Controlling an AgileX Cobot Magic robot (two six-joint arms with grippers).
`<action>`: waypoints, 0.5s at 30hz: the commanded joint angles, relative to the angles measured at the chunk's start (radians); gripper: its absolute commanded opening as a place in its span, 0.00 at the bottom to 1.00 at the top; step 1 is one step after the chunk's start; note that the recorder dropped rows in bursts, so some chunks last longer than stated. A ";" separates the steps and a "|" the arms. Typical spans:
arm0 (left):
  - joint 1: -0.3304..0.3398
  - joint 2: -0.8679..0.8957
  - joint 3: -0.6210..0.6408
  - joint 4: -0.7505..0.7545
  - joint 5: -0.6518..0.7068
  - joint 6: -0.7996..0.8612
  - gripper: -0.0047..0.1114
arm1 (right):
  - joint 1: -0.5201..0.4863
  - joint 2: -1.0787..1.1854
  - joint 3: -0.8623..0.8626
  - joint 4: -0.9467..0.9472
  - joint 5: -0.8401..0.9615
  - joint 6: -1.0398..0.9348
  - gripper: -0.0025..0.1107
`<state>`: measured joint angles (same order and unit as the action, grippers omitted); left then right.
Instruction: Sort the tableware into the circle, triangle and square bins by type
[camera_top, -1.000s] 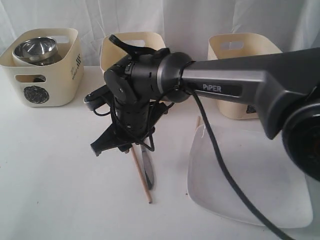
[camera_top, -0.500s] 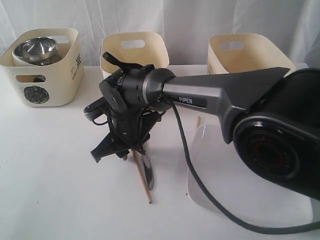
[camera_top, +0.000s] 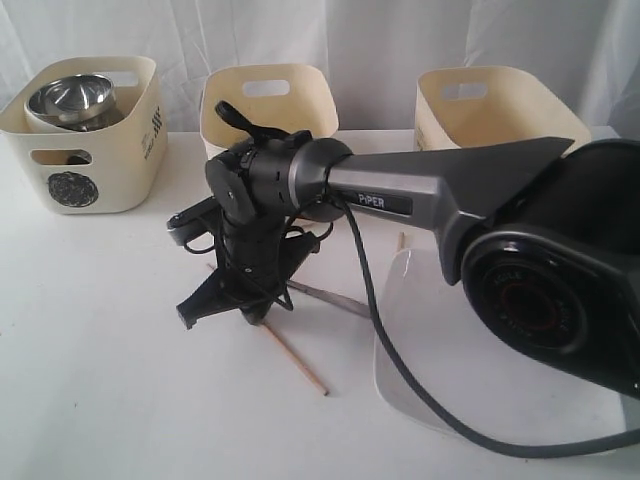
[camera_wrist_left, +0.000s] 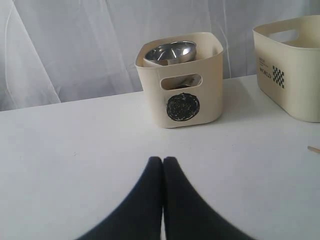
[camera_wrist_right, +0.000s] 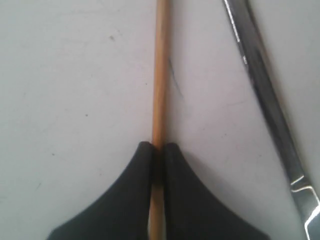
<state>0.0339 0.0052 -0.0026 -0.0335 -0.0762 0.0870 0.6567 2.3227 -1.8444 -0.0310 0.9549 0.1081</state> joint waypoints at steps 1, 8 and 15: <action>0.001 -0.005 0.003 0.002 -0.007 -0.001 0.04 | -0.009 -0.049 0.008 0.024 0.003 -0.017 0.02; 0.001 -0.005 0.003 0.002 -0.007 -0.001 0.04 | -0.018 -0.290 0.209 0.024 -0.176 -0.026 0.02; 0.001 -0.005 0.003 0.002 -0.007 -0.001 0.04 | -0.123 -0.597 0.505 0.015 -0.650 0.004 0.02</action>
<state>0.0339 0.0052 -0.0026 -0.0335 -0.0762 0.0870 0.5851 1.8258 -1.4275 0.0000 0.4727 0.1016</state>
